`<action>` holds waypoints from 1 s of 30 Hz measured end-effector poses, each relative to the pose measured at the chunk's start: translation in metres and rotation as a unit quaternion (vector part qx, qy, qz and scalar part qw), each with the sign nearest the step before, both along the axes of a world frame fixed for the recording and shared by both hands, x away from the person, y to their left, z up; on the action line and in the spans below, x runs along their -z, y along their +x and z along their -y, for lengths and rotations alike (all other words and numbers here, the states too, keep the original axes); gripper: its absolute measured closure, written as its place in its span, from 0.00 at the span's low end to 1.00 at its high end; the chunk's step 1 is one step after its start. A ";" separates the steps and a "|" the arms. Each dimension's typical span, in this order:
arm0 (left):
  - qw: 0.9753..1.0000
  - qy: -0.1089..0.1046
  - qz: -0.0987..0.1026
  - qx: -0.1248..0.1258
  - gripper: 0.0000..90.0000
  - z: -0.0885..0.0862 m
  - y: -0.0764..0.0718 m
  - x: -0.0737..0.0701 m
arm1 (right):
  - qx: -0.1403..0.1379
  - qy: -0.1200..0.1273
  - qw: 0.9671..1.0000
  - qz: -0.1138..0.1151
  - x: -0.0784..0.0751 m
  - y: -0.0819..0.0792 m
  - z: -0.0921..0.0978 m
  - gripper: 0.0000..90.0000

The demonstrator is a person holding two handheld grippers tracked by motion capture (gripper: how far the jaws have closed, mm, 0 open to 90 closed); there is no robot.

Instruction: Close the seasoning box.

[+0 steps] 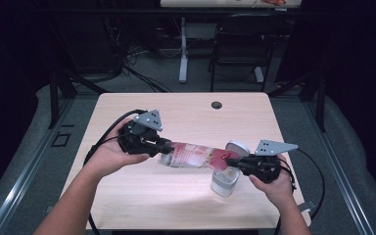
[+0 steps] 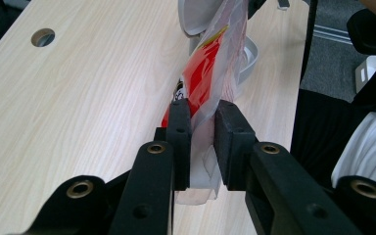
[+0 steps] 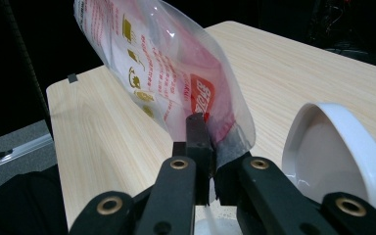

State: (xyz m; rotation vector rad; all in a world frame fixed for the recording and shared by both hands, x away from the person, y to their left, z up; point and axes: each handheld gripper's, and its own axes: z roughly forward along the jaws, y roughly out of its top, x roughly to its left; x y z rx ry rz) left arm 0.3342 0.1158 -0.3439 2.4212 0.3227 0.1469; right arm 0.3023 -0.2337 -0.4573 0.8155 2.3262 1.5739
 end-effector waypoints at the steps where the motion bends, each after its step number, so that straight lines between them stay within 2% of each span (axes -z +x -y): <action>1: 1.000 0.000 0.000 0.000 0.87 0.000 0.000 0.000 | 0.000 0.000 1.000 0.000 0.000 0.000 0.000 0.98; 30: 1.000 0.001 0.005 0.003 0.88 0.005 0.000 -0.005 | 0.000 -0.001 1.000 -0.001 0.002 0.001 0.002 0.98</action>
